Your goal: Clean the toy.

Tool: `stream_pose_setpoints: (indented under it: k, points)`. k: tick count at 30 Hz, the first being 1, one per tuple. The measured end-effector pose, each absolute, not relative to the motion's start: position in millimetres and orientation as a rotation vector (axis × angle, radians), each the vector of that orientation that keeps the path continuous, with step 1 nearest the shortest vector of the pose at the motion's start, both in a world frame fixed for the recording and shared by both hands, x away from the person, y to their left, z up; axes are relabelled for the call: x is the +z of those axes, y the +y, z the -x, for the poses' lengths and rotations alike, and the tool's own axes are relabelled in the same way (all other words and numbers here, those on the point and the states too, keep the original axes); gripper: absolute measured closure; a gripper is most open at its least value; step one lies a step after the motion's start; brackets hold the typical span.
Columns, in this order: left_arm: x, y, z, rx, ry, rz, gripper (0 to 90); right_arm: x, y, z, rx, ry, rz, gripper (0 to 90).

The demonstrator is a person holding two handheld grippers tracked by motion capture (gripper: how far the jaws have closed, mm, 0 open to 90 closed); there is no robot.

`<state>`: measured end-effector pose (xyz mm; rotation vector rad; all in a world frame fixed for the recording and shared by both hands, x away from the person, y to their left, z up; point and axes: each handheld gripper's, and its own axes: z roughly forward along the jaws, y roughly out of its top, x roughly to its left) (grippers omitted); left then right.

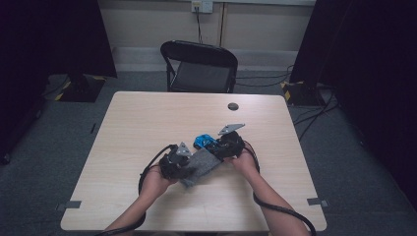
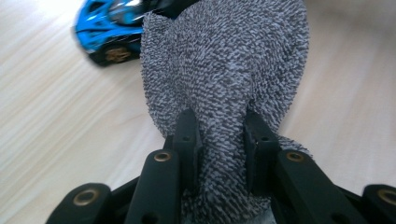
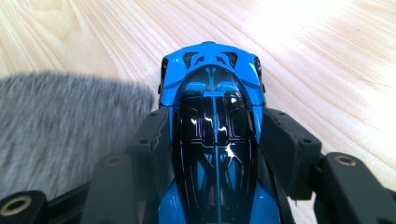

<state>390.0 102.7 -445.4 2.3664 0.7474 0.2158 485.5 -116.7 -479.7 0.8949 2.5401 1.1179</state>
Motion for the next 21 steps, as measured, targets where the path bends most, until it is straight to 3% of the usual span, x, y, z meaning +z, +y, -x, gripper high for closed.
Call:
stream_pose_setpoints:
  k: [14, 21]
  points:
    - [-454, 68, -375, 0.123, 0.609, -2.436, 70.8, -479, -116, -486, 1.113, 2.544, -0.896, 43.8]
    - [-459, 61, -383, 0.113, 0.637, -2.432, 70.8, -479, -116, -486, 1.116, 2.540, -0.903, 43.8]
